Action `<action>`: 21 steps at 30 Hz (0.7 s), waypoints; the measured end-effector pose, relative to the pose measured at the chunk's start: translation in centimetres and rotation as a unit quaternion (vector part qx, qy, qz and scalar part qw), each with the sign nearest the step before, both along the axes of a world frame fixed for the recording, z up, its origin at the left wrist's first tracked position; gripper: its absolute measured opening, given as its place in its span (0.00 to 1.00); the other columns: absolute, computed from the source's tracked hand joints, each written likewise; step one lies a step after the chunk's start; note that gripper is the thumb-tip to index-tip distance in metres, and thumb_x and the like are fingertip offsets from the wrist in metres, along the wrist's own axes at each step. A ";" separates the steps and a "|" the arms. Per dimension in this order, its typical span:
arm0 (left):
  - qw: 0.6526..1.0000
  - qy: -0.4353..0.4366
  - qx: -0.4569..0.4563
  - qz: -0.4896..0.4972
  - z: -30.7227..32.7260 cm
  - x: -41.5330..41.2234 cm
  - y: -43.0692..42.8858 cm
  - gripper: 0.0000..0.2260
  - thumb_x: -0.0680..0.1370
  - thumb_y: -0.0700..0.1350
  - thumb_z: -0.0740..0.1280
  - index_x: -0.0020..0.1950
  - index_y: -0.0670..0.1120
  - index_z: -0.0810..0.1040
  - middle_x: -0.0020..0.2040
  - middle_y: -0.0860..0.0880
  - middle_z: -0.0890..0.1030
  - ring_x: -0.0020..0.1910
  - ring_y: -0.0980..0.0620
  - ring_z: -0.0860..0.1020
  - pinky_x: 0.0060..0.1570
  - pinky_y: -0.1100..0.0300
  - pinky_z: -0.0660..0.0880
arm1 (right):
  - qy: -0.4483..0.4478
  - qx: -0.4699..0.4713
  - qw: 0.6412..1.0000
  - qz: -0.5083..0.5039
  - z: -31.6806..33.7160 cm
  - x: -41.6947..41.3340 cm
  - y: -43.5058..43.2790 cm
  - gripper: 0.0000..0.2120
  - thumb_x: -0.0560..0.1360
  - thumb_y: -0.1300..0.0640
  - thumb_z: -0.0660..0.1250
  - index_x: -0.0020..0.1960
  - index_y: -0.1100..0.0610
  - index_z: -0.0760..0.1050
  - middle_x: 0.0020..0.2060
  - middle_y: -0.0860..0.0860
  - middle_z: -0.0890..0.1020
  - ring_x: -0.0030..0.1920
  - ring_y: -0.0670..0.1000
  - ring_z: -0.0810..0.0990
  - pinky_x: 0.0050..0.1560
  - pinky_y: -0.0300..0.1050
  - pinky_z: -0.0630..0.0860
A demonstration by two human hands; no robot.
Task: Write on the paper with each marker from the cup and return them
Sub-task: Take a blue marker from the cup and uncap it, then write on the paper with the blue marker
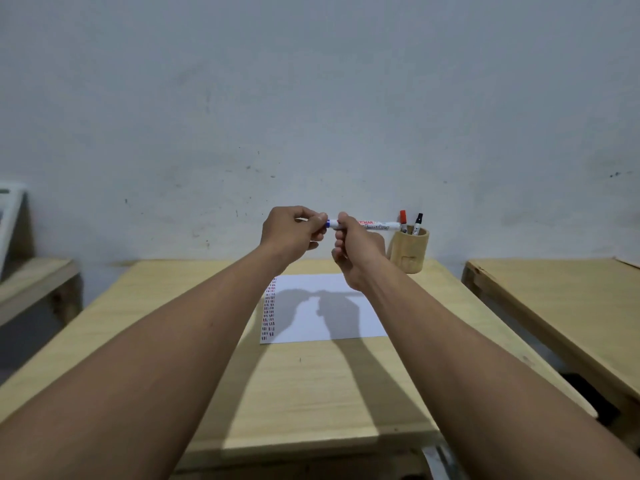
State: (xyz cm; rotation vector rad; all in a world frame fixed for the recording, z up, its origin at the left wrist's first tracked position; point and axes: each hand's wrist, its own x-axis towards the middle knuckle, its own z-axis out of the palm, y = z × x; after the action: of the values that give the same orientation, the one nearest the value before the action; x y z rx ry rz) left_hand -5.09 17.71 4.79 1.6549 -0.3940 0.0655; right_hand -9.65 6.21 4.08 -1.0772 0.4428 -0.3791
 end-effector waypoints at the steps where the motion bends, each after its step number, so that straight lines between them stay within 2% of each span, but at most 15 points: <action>1: 1.000 0.003 -0.001 0.012 0.1 0.2 0.5 0.10 0.79 0.45 0.71 0.46 0.38 0.84 0.38 0.43 0.83 0.34 0.50 0.79 0.50 0.49 0.84 | -0.012 0.004 1.000 -0.004 0.0 0.0 0.3 0.10 0.78 0.56 0.70 0.40 0.59 0.79 0.29 0.49 0.76 0.22 0.45 0.72 0.24 0.34 0.73; 4: 0.999 0.009 0.029 0.031 -0.2 0.8 2.6 0.10 0.79 0.46 0.71 0.43 0.40 0.84 0.38 0.43 0.83 0.35 0.49 0.79 0.49 0.49 0.84 | -0.037 -0.010 0.999 0.007 -0.2 0.1 0.5 0.07 0.78 0.60 0.68 0.43 0.61 0.78 0.30 0.51 0.77 0.25 0.46 0.74 0.28 0.35 0.76; 7: 0.988 -0.024 0.128 0.082 -1.7 1.8 4.9 0.08 0.76 0.46 0.73 0.42 0.43 0.86 0.40 0.42 0.85 0.37 0.47 0.82 0.47 0.51 0.83 | -0.027 -0.044 0.998 0.048 -1.2 -0.3 0.9 0.04 0.77 0.61 0.67 0.44 0.61 0.78 0.31 0.52 0.76 0.28 0.48 0.73 0.30 0.36 0.76; 10: 0.964 -0.041 0.228 0.130 -3.8 2.3 6.7 0.03 0.75 0.45 0.74 0.43 0.46 0.86 0.39 0.46 0.84 0.38 0.46 0.80 0.40 0.59 0.76 | 0.002 -0.136 0.988 0.074 -3.2 -0.4 1.6 0.05 0.75 0.59 0.71 0.41 0.59 0.79 0.30 0.51 0.77 0.29 0.47 0.74 0.29 0.38 0.76; 12: 0.947 -0.032 0.282 0.150 -5.3 2.5 7.6 0.07 0.73 0.45 0.76 0.48 0.46 0.83 0.43 0.45 0.82 0.41 0.45 0.81 0.38 0.59 0.72 | 0.007 -0.189 0.978 0.087 -4.5 -0.4 2.1 0.06 0.75 0.58 0.73 0.43 0.61 0.80 0.30 0.50 0.76 0.28 0.47 0.74 0.28 0.37 0.75; 15: 0.919 -0.035 0.355 0.167 -7.2 2.6 8.4 0.08 0.71 0.44 0.78 0.47 0.44 0.83 0.44 0.44 0.83 0.45 0.43 0.81 0.41 0.57 0.75 | 0.018 -0.257 0.960 0.107 -6.0 -0.6 3.0 0.08 0.76 0.57 0.72 0.45 0.63 0.81 0.32 0.51 0.78 0.29 0.47 0.75 0.30 0.39 0.76; 17: 0.912 -0.037 0.369 0.174 -8.2 2.5 8.6 0.06 0.72 0.41 0.76 0.47 0.43 0.85 0.42 0.46 0.83 0.43 0.44 0.81 0.42 0.58 0.75 | 0.025 -0.282 0.952 0.116 -7.1 -0.7 3.6 0.08 0.76 0.56 0.71 0.47 0.63 0.82 0.33 0.52 0.80 0.30 0.48 0.77 0.31 0.41 0.77; 19: 0.913 -0.023 0.365 0.179 -9.3 2.4 8.6 0.03 0.74 0.37 0.72 0.45 0.43 0.84 0.38 0.49 0.80 0.36 0.49 0.79 0.37 0.61 0.72 | 0.030 -0.292 0.948 0.124 -8.1 -0.7 4.2 0.10 0.77 0.56 0.70 0.51 0.62 0.81 0.35 0.53 0.83 0.31 0.48 0.79 0.32 0.41 0.78; 21: 0.921 -0.008 0.347 0.175 -10.2 2.3 8.4 0.08 0.74 0.36 0.68 0.40 0.48 0.82 0.35 0.51 0.80 0.33 0.53 0.80 0.35 0.63 0.72 | 0.037 -0.301 0.944 0.126 -9.0 -0.7 4.5 0.10 0.77 0.56 0.69 0.53 0.63 0.80 0.37 0.54 0.84 0.33 0.49 0.81 0.33 0.41 0.79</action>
State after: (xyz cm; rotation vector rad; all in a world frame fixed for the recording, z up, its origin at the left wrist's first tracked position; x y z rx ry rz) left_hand -2.78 26.10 -5.39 2.4186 -0.1248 0.2274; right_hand -10.32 10.67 -4.88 -1.7300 0.2502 -0.2480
